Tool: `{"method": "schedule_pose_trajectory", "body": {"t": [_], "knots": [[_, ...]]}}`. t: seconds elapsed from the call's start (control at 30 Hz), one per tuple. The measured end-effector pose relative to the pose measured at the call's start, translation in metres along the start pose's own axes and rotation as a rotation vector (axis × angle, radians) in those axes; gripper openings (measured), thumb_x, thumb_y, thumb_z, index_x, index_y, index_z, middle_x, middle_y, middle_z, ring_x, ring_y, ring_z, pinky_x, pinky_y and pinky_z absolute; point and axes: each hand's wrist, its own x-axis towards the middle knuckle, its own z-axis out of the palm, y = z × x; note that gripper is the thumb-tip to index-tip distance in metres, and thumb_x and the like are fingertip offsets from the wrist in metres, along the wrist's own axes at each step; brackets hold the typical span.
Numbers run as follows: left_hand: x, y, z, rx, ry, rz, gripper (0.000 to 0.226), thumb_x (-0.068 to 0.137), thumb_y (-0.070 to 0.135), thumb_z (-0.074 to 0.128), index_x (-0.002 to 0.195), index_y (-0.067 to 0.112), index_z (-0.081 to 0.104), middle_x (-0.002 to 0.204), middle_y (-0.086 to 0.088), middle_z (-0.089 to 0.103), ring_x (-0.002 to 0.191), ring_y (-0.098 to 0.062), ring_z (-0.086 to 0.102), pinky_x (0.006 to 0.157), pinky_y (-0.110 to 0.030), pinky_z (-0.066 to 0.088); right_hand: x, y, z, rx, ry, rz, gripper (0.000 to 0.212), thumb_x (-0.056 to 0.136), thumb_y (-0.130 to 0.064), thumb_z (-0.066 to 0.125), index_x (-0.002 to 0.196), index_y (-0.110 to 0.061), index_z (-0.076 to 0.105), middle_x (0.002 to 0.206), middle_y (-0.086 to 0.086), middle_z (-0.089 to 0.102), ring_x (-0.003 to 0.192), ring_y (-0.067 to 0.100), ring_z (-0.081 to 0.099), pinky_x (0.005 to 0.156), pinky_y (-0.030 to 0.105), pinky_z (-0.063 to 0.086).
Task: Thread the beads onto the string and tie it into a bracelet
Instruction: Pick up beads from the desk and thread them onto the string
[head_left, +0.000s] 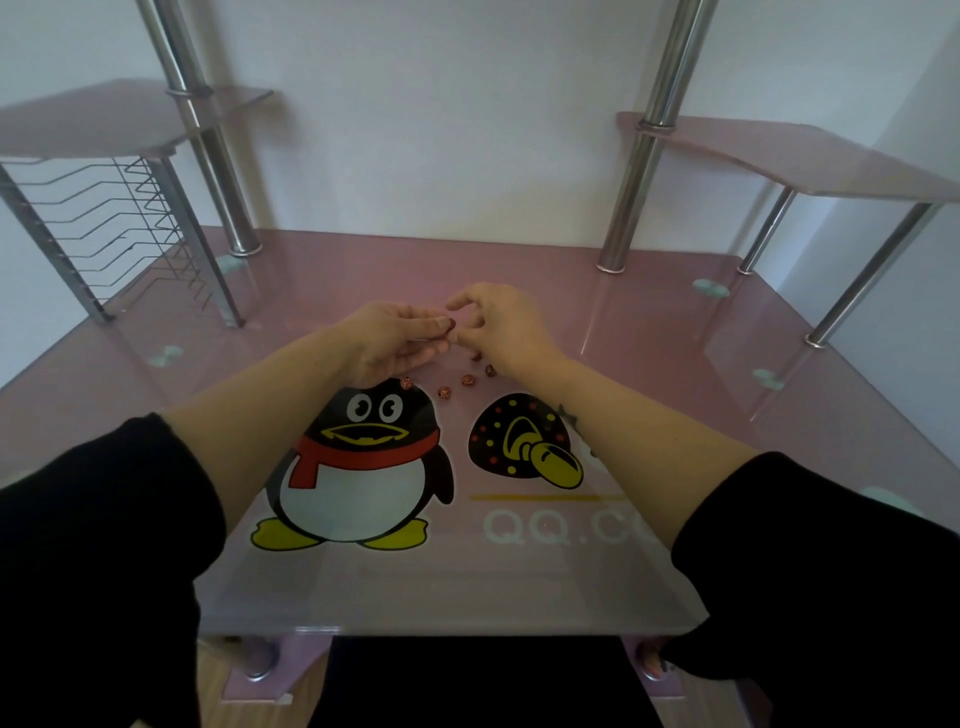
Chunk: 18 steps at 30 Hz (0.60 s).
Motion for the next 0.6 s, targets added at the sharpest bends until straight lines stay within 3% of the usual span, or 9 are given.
{"method": "schedule_pose_trajectory", "body": {"t": [0.1,0.17,0.27,0.33,0.5,0.6], "knots": [[-0.002,0.001,0.001,0.033,0.009,-0.001,0.014,0.079,0.012,0.073,0.092,0.01,0.069,0.078,-0.004,0.075,0.069,-0.008,0.07,0.057,-0.016,0.054,0.001,-0.001,-0.001,-0.021,-0.029,-0.006,0.03,0.083,-0.016,0.072,0.112,-0.014,0.064,0.073,0.001,0.069,0.063,0.016,0.068,0.057,0.024,0.053],[-0.003,0.001,0.0,0.04,0.017,-0.006,0.016,0.076,0.012,0.074,0.091,0.009,0.068,0.079,-0.005,0.075,0.07,-0.009,0.071,0.057,-0.016,0.054,0.001,-0.003,-0.002,-0.046,-0.041,-0.019,0.027,0.083,-0.017,0.071,0.109,-0.013,0.067,0.075,0.002,0.071,0.066,0.016,0.068,0.059,0.02,0.05],[-0.004,0.002,-0.001,0.05,0.041,-0.009,0.006,0.083,0.012,0.071,0.087,0.01,0.067,0.078,-0.006,0.075,0.068,-0.009,0.071,0.054,-0.017,0.054,0.002,-0.004,-0.002,-0.068,-0.039,-0.034,0.02,0.084,-0.017,0.07,0.104,-0.013,0.07,0.083,0.005,0.073,0.069,0.015,0.067,0.058,0.014,0.045],[-0.005,0.003,-0.002,0.059,0.068,0.002,0.006,0.084,0.014,0.071,0.086,0.01,0.067,0.077,-0.005,0.074,0.061,-0.007,0.068,0.051,-0.017,0.053,0.002,-0.003,-0.001,-0.101,-0.046,-0.032,0.019,0.085,-0.016,0.069,0.103,-0.012,0.071,0.09,0.006,0.072,0.073,0.014,0.065,0.063,0.019,0.047],[-0.007,0.008,-0.005,0.193,0.131,0.058,0.012,0.081,0.02,0.075,0.09,0.013,0.07,0.067,0.002,0.063,0.052,-0.004,0.053,0.046,-0.015,0.046,0.002,-0.004,-0.002,-0.138,-0.147,0.002,0.044,0.083,-0.012,0.069,0.125,-0.014,0.059,0.116,0.005,0.062,0.104,0.02,0.059,0.083,0.027,0.046],[-0.008,0.01,-0.003,0.241,0.135,0.093,0.01,0.081,0.022,0.076,0.087,0.016,0.071,0.065,0.003,0.06,0.055,-0.006,0.049,0.047,-0.017,0.043,0.0,-0.012,-0.003,0.129,-0.221,0.064,0.053,0.081,0.004,0.063,0.13,-0.012,0.051,0.111,0.006,0.061,0.084,0.023,0.067,0.067,0.029,0.055]]}}
